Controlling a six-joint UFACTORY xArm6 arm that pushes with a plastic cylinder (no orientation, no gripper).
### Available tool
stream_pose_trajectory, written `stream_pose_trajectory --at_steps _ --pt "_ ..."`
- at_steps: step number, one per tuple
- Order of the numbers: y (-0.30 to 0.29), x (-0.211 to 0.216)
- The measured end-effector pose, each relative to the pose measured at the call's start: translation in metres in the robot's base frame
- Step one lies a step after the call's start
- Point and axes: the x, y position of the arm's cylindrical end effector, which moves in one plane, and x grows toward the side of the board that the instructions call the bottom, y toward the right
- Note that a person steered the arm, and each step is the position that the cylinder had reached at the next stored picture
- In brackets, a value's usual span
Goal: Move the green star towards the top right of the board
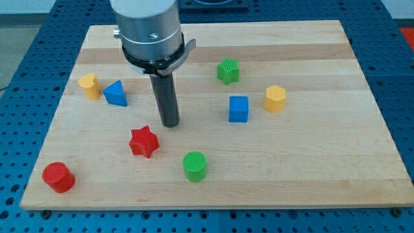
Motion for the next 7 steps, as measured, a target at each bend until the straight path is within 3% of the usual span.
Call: stream_pose_trajectory --at_steps 3,7 --pt "0.002 0.000" --pt "0.073 -0.099"
